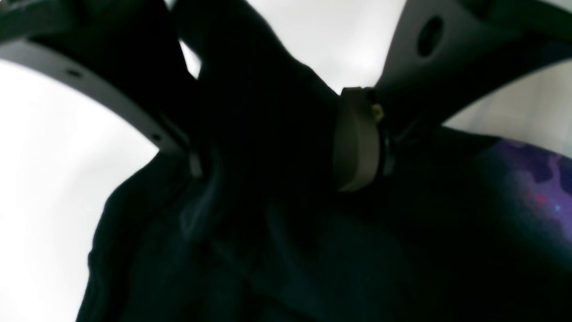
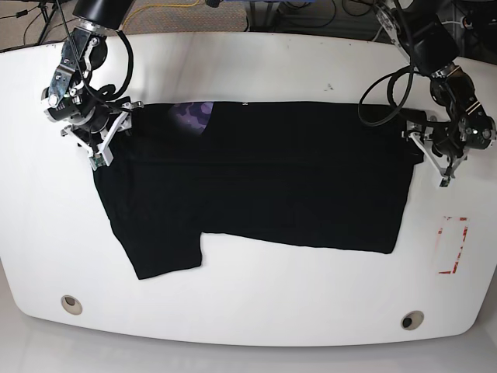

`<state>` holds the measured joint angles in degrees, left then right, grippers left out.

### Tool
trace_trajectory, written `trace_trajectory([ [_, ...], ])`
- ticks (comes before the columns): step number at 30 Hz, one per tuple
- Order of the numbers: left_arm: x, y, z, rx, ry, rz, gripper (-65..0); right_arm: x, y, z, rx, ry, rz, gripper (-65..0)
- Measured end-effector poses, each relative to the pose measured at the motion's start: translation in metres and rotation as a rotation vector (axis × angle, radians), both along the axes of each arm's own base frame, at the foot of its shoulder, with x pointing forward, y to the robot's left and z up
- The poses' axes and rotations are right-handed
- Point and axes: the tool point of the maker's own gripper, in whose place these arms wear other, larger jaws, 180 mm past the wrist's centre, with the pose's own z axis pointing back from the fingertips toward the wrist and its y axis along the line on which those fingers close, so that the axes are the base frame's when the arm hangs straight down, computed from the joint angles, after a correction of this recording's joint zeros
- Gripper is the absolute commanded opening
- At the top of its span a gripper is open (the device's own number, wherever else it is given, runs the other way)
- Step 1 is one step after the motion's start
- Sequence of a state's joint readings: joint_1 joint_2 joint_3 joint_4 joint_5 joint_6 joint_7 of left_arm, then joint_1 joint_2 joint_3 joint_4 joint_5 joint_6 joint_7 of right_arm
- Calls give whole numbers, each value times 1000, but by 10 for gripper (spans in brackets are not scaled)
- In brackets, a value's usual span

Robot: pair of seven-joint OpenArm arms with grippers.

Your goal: Layout the t-shirt on the table in an organized manner, then fold the t-shirt properly

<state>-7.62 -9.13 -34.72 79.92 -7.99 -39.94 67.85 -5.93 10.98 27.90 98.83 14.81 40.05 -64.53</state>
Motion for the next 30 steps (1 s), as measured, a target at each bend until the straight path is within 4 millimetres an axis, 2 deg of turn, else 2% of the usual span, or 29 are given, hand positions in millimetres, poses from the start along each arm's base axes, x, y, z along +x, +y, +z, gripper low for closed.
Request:
trace_trajectory([
  [2, 0, 0, 0, -1, -4, 0, -193, 1, -1, 1, -2, -4, 1, -306],
  [5, -1, 0, 0, -2, -5, 0, -256, 1, -2, 2, -4, -7, 1, -306],
  [9, -2, 1, -1, 0, -2, 0, -404, 1, -2, 2, -4, -6, 1, -306],
  [11, -2, 0, -1, 0, -3, 0, -501, 1, -2, 2, -3, -7, 2, -306],
  [15, -2, -1, -1, -5, -2, 0, -606, 1, -2, 2, -3, -8, 2, -306],
  [17, -1, -2, -1, -6, -2, -4, -624, 1, -2, 2, -5, -7, 1, -306],
  [25, -1, -2, -1, -7, -3, -5, -626, 1, -2, 2, -1, -8, 2, -306],
  [30, -2, 0, 7, 24, -18, -10, -622, 2, -1, 2, 0, -9, 2, -306],
])
